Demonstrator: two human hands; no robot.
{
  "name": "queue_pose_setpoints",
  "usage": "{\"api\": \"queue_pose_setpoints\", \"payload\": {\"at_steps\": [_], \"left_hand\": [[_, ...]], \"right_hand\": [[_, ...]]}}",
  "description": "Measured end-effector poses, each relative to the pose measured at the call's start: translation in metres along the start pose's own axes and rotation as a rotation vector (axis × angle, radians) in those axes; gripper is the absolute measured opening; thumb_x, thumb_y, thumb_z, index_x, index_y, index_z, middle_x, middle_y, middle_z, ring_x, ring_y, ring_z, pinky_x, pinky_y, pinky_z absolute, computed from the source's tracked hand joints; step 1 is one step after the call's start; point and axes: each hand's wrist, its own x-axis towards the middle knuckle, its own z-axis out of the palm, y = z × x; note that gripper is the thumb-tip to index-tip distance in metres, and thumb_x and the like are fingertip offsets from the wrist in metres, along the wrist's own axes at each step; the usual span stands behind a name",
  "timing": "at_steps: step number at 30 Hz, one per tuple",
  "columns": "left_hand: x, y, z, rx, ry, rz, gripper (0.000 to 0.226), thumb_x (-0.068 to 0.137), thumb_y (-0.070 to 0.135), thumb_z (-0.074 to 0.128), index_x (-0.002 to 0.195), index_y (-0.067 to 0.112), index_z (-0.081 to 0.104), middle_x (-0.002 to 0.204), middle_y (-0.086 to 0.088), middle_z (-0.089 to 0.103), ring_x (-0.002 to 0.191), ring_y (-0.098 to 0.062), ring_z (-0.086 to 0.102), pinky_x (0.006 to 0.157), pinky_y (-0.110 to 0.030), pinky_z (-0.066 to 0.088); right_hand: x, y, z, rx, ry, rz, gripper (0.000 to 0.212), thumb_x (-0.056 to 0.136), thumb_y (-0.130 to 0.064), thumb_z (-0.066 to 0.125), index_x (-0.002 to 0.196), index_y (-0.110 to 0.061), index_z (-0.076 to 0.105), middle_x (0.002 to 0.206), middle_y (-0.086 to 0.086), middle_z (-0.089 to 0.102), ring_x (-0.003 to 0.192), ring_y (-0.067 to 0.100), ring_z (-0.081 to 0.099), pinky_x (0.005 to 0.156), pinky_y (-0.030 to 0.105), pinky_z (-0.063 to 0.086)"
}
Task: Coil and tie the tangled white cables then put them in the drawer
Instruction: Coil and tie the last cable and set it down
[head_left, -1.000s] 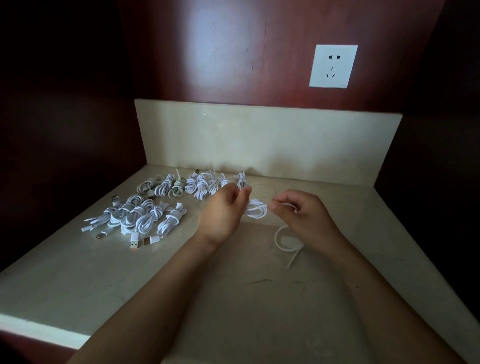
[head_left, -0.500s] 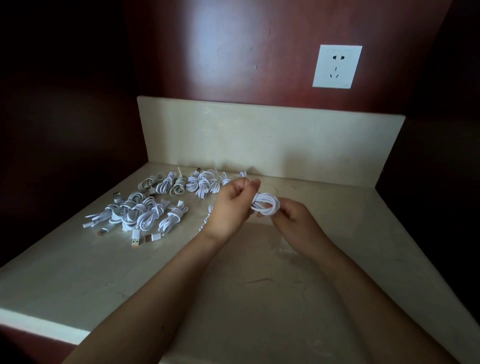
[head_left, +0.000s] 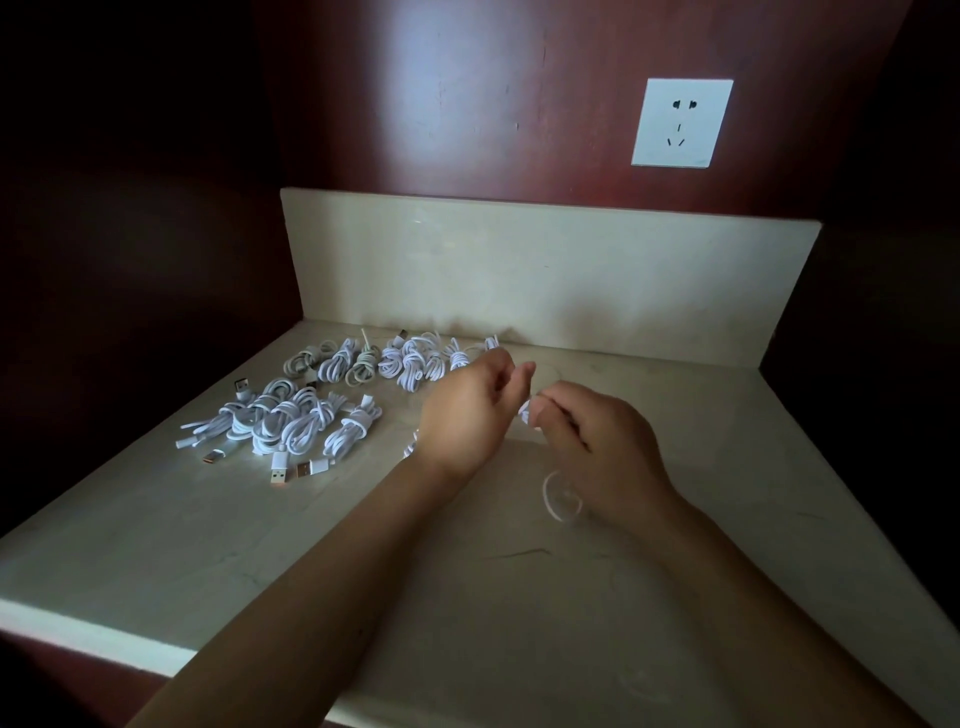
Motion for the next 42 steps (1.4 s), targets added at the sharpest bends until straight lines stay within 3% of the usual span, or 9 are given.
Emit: {"api": "queue_pose_setpoints", "payload": {"at_steps": [6, 14, 17, 20, 23, 28, 32, 36, 42], "left_hand": [[-0.005, 0.002, 0.001, -0.002, -0.056, 0.014, 0.041, 0.099, 0.039, 0.049, 0.065, 0.019, 0.039, 0.053, 0.001, 0.041, 0.053, -0.013, 0.04, 0.055, -0.035, 0.031], [-0.011, 0.003, 0.003, -0.072, -0.085, 0.068, 0.043, 0.102, 0.043, 0.036, 0.081, 0.011, 0.055, 0.064, 0.002, 0.053, 0.069, -0.026, 0.056, 0.068, -0.042, 0.048], [-0.012, 0.003, 0.005, -0.129, -0.096, 0.093, 0.045, 0.097, 0.049, 0.03, 0.082, 0.014, 0.056, 0.067, 0.002, 0.057, 0.071, -0.025, 0.058, 0.07, -0.045, 0.049], [-0.011, 0.002, 0.003, -0.143, -0.084, 0.134, 0.038, 0.097, 0.051, 0.029, 0.074, 0.025, 0.045, 0.064, 0.004, 0.052, 0.066, -0.018, 0.053, 0.067, -0.042, 0.048], [-0.011, 0.001, 0.002, -0.16, -0.067, 0.165, 0.035, 0.097, 0.053, 0.028, 0.07, 0.031, 0.035, 0.061, 0.009, 0.045, 0.059, -0.008, 0.044, 0.062, -0.038, 0.042], [-0.011, 0.0, 0.006, -0.355, -0.018, 0.164, 0.041, 0.095, 0.057, 0.03, 0.073, 0.023, 0.037, 0.062, 0.012, 0.039, 0.059, -0.01, 0.04, 0.061, -0.042, 0.041], [-0.011, 0.001, 0.007, -0.442, 0.031, 0.131, 0.048, 0.095, 0.054, 0.031, 0.076, 0.011, 0.042, 0.062, 0.013, 0.042, 0.06, -0.009, 0.041, 0.061, -0.039, 0.041], [-0.011, 0.001, 0.009, -0.433, 0.046, 0.105, 0.041, 0.094, 0.053, 0.03, 0.073, 0.022, 0.044, 0.06, 0.018, 0.047, 0.058, -0.002, 0.042, 0.061, -0.029, 0.038], [-0.008, 0.0, 0.012, -0.554, 0.123, 0.024, 0.037, 0.095, 0.053, 0.033, 0.067, 0.034, 0.046, 0.058, 0.012, 0.044, 0.056, -0.007, 0.041, 0.057, -0.029, 0.037]], "right_hand": [[0.001, 0.004, 0.004, 0.056, 0.134, 0.126, 0.026, 0.09, -0.044, 0.046, 0.065, -0.035, 0.043, 0.069, -0.019, 0.054, 0.063, 0.001, 0.048, 0.056, 0.023, 0.033], [0.0, -0.001, 0.016, 0.05, 0.146, 0.178, 0.034, 0.101, -0.034, 0.046, 0.069, -0.03, 0.036, 0.064, -0.011, 0.05, 0.062, 0.006, 0.045, 0.056, 0.022, 0.033], [0.002, -0.001, 0.017, 0.204, 0.157, 0.17, 0.035, 0.1, -0.03, 0.05, 0.067, -0.028, 0.038, 0.061, -0.016, 0.049, 0.058, 0.004, 0.043, 0.058, 0.031, 0.036], [0.009, -0.004, 0.012, 0.471, 0.16, 0.224, 0.033, 0.099, -0.015, 0.056, 0.068, -0.025, 0.048, 0.057, -0.016, 0.051, 0.056, -0.001, 0.045, 0.056, 0.021, 0.036], [0.014, -0.007, 0.003, 0.687, 0.045, 0.44, 0.029, 0.096, -0.014, 0.059, 0.067, -0.013, 0.057, 0.055, -0.007, 0.054, 0.047, 0.0, 0.047, 0.048, 0.014, 0.037], [0.016, -0.007, -0.007, 1.15, -0.274, 0.787, 0.026, 0.084, -0.029, 0.061, 0.06, -0.018, 0.057, 0.045, -0.006, 0.035, 0.033, 0.002, 0.022, 0.033, 0.015, 0.012], [0.015, -0.007, -0.001, 1.282, -0.445, 0.834, 0.025, 0.076, -0.035, 0.057, 0.057, -0.02, 0.063, 0.043, -0.006, 0.035, 0.03, 0.001, 0.022, 0.031, 0.014, 0.01], [0.015, -0.001, 0.002, 1.384, -0.529, 0.881, 0.019, 0.076, -0.031, 0.058, 0.061, -0.019, 0.062, 0.048, -0.004, 0.039, 0.032, 0.001, 0.025, 0.028, 0.011, 0.014], [0.009, 0.004, 0.006, 1.517, -0.645, 0.831, 0.049, 0.043, -0.025, 0.097, 0.075, -0.013, 0.062, 0.053, -0.003, 0.042, 0.035, 0.001, 0.029, 0.025, 0.012, 0.022]]}}
